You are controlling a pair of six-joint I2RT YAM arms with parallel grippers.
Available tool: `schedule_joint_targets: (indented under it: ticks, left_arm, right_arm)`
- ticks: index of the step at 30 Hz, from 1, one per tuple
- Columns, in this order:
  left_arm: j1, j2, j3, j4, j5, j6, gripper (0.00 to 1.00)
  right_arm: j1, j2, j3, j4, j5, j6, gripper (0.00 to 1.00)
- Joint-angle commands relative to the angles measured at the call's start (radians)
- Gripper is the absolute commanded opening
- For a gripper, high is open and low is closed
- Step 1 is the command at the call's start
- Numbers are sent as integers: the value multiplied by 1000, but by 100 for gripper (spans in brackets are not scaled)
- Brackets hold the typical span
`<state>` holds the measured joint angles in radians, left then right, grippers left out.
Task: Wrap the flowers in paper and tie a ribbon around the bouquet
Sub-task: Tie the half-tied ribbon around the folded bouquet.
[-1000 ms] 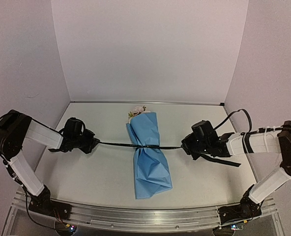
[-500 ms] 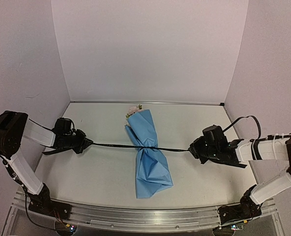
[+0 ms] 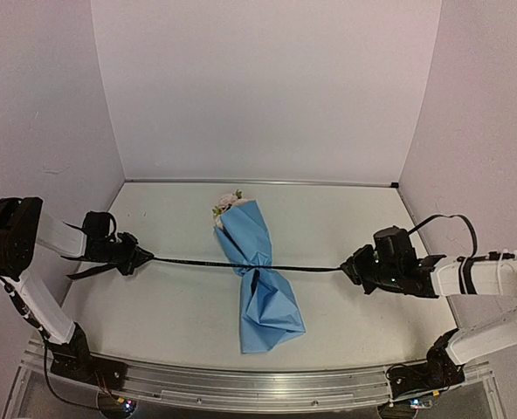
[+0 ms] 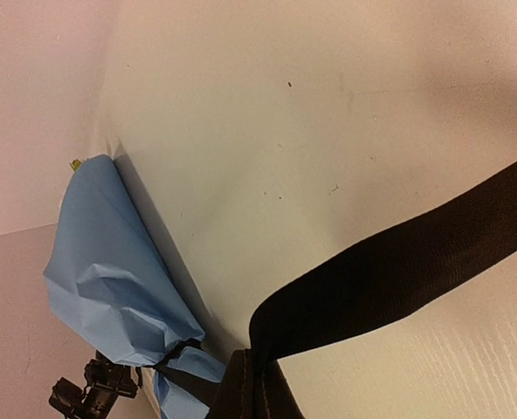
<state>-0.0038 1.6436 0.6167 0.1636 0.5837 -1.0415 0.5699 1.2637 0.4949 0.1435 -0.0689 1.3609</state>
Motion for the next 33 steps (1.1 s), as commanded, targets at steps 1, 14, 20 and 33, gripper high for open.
schedule_joint_targets:
  ticks: [1,14,20,33]
  left_arm:
    - [158,-21,24,-4,-258,62,0]
    - [173,127,235,-25,-197,102,0]
    - [166,222,415,-74,-167,132,0]
    - [73,130,345,-122,-211,222,0]
  right_arm:
    - [-104,-39,-72,-189,231,-18,0]
    - [143,-88,-19,-296,295,52,0]
    - [349,96,140,-285,306,63,0]
    - [320,225,440,-454,434,-171,0]
